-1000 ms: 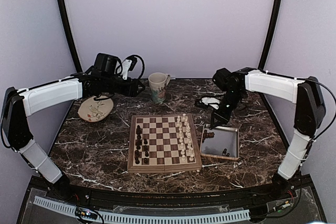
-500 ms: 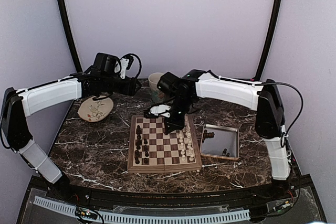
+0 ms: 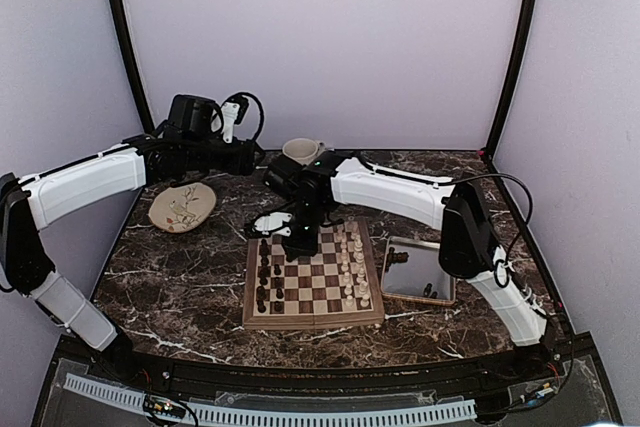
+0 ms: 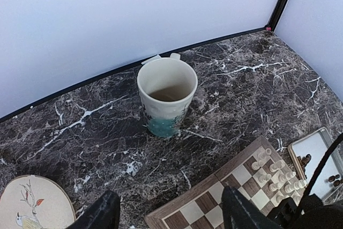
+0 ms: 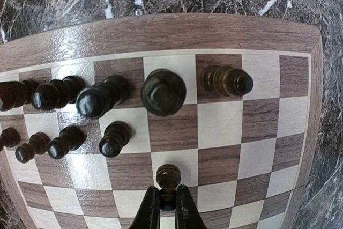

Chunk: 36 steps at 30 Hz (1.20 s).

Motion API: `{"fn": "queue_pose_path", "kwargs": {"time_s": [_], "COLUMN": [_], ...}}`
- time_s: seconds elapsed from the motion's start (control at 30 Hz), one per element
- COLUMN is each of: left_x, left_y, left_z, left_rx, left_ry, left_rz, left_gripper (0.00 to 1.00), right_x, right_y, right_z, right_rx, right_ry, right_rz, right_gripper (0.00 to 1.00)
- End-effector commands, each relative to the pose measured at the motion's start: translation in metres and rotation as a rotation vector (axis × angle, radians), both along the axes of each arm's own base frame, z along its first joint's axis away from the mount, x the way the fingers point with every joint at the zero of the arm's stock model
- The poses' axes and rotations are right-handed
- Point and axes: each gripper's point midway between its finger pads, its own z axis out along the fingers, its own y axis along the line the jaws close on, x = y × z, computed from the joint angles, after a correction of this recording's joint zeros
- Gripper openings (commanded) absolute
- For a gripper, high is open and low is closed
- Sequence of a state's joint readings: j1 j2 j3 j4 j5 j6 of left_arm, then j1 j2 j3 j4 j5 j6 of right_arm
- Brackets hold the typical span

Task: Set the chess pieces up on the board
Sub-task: Place the pawn at e7.

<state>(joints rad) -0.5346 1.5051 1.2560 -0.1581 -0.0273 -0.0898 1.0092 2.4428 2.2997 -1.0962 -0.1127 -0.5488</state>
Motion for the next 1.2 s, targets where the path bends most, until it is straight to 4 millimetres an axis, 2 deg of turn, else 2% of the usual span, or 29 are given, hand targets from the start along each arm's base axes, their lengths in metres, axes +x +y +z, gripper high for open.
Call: {"fn": "queue_pose_path", "kwargs": {"time_s": [0.0,0.37,0.63,1.0,1.17], "left_x": [-0.004,-0.005,-0.005,-0.005,-0.006], "left_y": [0.002,0.000,-0.001,-0.003,-0.003], "left_z": [0.023,0.023,0.022,0.021,0.022], "left_rx": [-0.020,-0.025,-0.027,-0.028,-0.029], "left_ry": [-0.052,-0.049,-0.045,-0.041,-0.043], "left_rz": [-0.006,-0.013,-0.019,-0.027,-0.030], "left_gripper": [0.67,0.67,0.67,0.66,0.67], "right_x": [0.003,0.000,0.002,0.003,0.004], "right_y": [0.018,0.033,0.037,0.041,0.043], "right_z": [-0.004,-0.006,-0.009,-0.003,0.008], "right_rx": [0.023,0.063,0.067,0.090,0.116], "right_ry": [-0.041,-0.038,-0.051,-0.054,-0.061], "right_rz": [0.012,0.027,0.027,0.023,0.013], "right_gripper": [0.04,0.05,0.05,0.19,0.25]}}
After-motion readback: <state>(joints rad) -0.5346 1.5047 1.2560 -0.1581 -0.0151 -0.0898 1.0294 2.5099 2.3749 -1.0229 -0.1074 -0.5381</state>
